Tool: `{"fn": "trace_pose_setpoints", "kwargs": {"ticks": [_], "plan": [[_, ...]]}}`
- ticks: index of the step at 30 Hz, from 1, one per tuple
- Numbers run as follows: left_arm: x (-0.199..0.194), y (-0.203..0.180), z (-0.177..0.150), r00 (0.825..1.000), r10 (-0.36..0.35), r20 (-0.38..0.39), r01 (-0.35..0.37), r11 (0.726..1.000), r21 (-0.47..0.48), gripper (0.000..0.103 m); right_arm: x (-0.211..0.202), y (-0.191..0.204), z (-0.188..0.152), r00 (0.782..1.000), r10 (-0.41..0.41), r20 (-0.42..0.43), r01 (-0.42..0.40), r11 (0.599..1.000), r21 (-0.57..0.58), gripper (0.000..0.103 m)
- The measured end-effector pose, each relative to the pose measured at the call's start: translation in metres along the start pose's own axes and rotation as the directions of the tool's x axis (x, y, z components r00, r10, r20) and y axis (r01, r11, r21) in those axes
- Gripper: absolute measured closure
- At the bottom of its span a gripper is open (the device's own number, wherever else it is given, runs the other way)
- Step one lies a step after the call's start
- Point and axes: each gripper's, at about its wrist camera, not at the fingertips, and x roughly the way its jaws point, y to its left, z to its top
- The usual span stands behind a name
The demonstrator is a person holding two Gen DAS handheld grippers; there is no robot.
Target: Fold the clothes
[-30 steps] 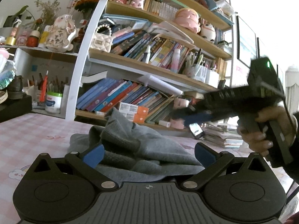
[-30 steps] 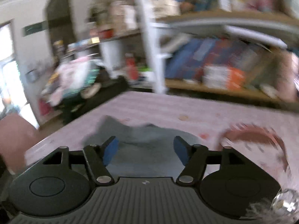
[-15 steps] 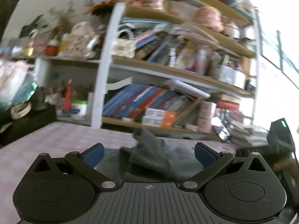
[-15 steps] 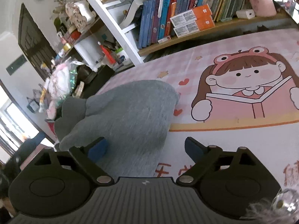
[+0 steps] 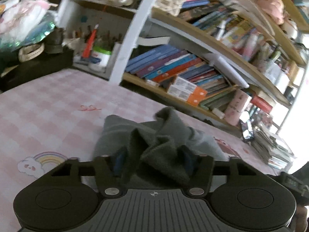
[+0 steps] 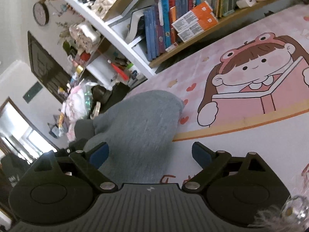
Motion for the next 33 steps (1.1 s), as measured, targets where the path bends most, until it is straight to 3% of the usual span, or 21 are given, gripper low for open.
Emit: {"fn": "trace_pose_setpoints", "kwargs": {"ticks": [4,6,10,13,15,17,19,21,22,23,24,26,28,33], "plan": [[-0.005,-0.004,0.001,0.999,-0.036,0.000,0.036,0.999,-0.002,0.089,0.002,0.004,-0.004,0.999,0.027,-0.021,-0.028,1.000,-0.012,0.010],[-0.014,-0.005,0.007,0.998,-0.054,0.023,0.054,0.998,-0.014,0.091,0.000,0.003,-0.004,0.999,0.038,-0.018,-0.038,0.999,-0.002,0.010],[-0.055,-0.007,0.028,0.978,-0.107,0.181,0.114,0.993,-0.026,0.093,-0.003,0.001,-0.004,0.999,0.043,0.002,-0.043,0.999,0.014,0.010],[-0.070,0.011,0.036,0.969,-0.093,0.229,0.116,0.989,-0.089,0.093,-0.003,0.002,-0.004,0.999,0.051,0.001,-0.051,0.999,0.007,0.010],[-0.061,0.030,0.030,0.983,0.000,0.182,0.028,0.988,-0.151,0.092,-0.003,0.003,-0.004,0.998,0.057,0.001,-0.057,0.998,0.003,0.010],[-0.040,0.054,0.013,0.994,0.080,0.073,-0.061,0.972,-0.225,0.092,-0.003,0.004,-0.004,0.998,0.062,0.000,-0.062,0.998,-0.002,0.010],[-0.026,0.069,-0.003,0.995,0.102,0.014,-0.094,0.959,-0.268,0.084,-0.003,0.005,-0.005,0.998,0.067,0.000,-0.067,0.998,-0.006,0.010],[-0.030,0.071,-0.005,0.995,0.095,0.040,-0.080,0.956,-0.281,0.077,-0.001,0.004,-0.005,0.998,0.066,-0.004,-0.066,0.998,-0.001,0.010],[-0.032,0.071,-0.004,0.995,0.091,0.050,-0.073,0.956,-0.284,0.057,0.000,0.003,-0.005,0.998,0.064,-0.009,-0.064,0.998,-0.001,0.010],[-0.035,0.071,0.000,0.995,0.082,0.062,-0.061,0.958,-0.279,0.028,0.001,0.003,-0.006,0.998,0.061,-0.014,-0.061,0.998,-0.001,0.010],[-0.040,0.071,0.004,0.994,0.064,0.092,-0.037,0.962,-0.270,0.019,0.001,0.004,-0.006,0.998,0.062,-0.015,-0.062,0.998,-0.004,0.010],[-0.049,0.069,0.009,0.986,0.041,0.160,-0.002,0.972,-0.235,0.015,0.001,0.003,-0.006,0.996,0.083,-0.019,-0.083,0.997,0.004,0.010],[-0.048,0.065,0.013,0.984,0.051,0.171,-0.018,0.981,-0.191,0.015,0.001,0.003,-0.007,0.995,0.095,-0.019,-0.095,0.995,0.009,0.010],[-0.024,0.074,0.009,0.996,0.073,0.053,-0.061,0.977,-0.203,0.015,0.002,0.004,-0.007,0.995,0.098,-0.026,-0.098,0.995,0.006,0.010]]}}
